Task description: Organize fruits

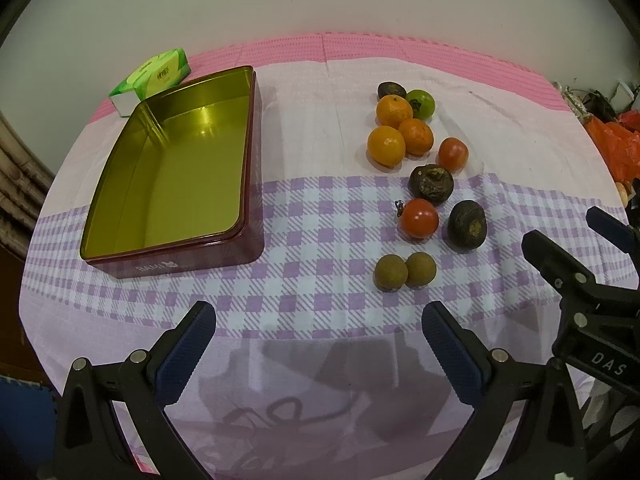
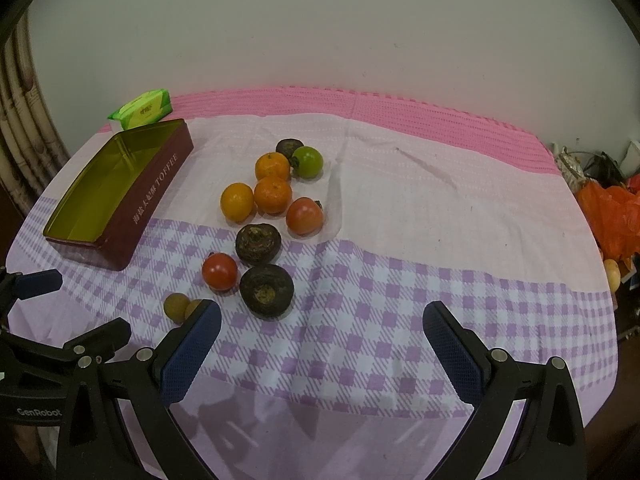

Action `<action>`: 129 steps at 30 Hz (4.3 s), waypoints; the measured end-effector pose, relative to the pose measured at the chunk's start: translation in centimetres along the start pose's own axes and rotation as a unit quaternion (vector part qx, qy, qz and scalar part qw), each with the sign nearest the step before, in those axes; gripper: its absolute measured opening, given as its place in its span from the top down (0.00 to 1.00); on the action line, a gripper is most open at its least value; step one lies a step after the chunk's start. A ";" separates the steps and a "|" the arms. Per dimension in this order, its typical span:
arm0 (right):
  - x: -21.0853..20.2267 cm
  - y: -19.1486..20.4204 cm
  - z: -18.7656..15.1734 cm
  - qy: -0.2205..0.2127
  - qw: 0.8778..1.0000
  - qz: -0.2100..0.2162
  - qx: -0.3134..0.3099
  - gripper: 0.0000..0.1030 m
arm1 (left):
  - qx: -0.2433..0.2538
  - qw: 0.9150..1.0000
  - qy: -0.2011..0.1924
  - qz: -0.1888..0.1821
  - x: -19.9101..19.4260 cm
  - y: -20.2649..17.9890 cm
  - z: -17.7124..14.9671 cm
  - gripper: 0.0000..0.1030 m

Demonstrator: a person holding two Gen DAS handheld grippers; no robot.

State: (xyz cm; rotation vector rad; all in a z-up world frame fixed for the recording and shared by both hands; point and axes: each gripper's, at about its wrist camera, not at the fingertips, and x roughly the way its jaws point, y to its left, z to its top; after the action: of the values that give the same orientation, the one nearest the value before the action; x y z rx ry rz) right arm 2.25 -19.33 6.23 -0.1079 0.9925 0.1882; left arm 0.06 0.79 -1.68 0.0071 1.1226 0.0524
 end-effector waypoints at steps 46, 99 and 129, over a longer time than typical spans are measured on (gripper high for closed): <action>1.2 -0.7 -0.5 0.016 1.000 -0.001 0.019 0.02 | -0.002 1.000 0.023 -0.002 0.9 0.0 -0.1 0.00; 8.0 -5.4 -1.8 0.109 0.992 -0.019 0.065 0.00 | 0.073 0.988 0.084 -0.109 6.7 -5.7 4.3 0.58; 7.8 -5.5 -2.1 0.107 0.992 -0.023 0.060 0.00 | 0.022 0.996 0.015 -0.088 2.5 1.0 7.7 0.59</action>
State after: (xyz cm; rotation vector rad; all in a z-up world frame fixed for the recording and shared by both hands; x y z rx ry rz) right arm 5.80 -24.23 -1.44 -0.0410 1.2118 0.0743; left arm 8.05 2.05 -0.53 -0.0526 1.1513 -0.1298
